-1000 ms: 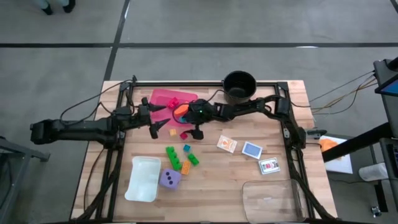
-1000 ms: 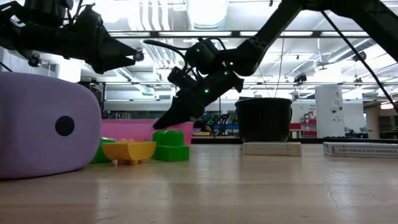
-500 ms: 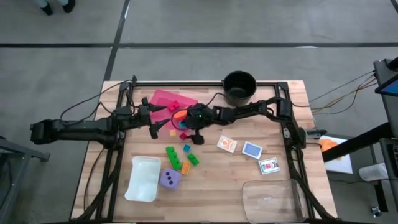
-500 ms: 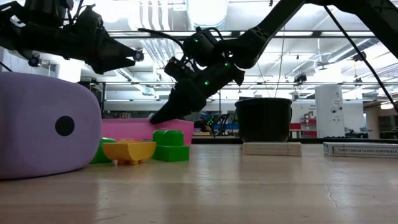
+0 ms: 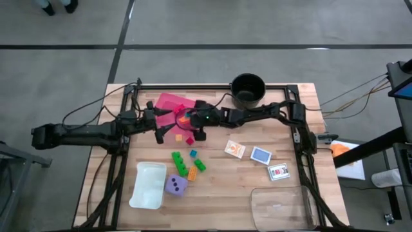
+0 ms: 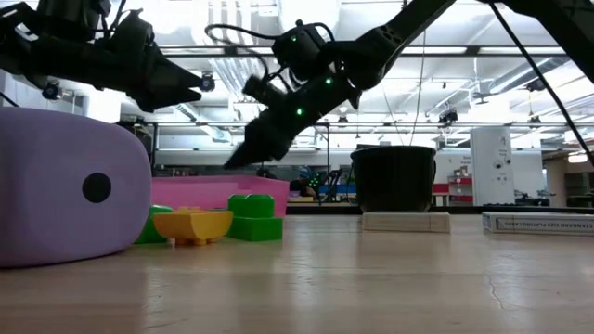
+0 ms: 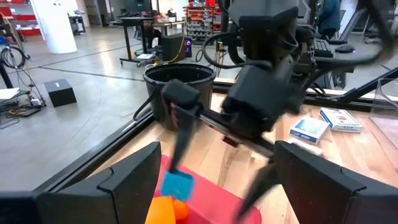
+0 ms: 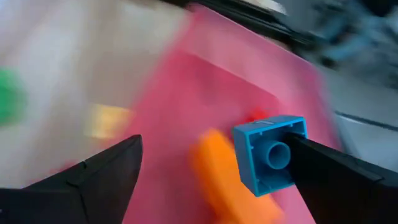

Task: Pick & Place Toys
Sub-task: Put the bottom blue game piece into the red bin

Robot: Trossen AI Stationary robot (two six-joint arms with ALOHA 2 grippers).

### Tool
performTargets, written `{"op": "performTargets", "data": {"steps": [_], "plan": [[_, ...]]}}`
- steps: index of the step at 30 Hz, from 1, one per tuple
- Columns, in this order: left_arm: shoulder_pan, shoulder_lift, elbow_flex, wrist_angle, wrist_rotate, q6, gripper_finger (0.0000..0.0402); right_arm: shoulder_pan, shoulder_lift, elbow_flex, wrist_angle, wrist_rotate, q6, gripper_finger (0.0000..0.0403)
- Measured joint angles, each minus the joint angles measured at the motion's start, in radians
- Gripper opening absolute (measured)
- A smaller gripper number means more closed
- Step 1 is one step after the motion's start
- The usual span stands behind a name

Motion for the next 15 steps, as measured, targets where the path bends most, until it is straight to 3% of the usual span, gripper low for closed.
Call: {"op": "performTargets", "data": {"steps": [2,4,8,15], "plan": [[0.0,0.0,0.0,-0.006,-0.003,-0.008,0.0316,0.003,0.003,-0.001,-0.007,0.133,-0.025,0.0382],[0.0,0.002,0.0,-0.012,-0.015,-0.029,0.0316,0.004,0.003,-0.002,-0.006,0.194,-0.04,0.0381],[0.0,0.038,0.005,-0.054,-0.064,-0.053,0.0316,0.005,-0.001,0.012,0.008,0.163,-0.035,0.0381],[0.0,0.205,0.037,-0.01,-0.138,-0.079,0.0315,0.007,0.001,0.05,0.019,0.083,0.0,0.0381]]}}
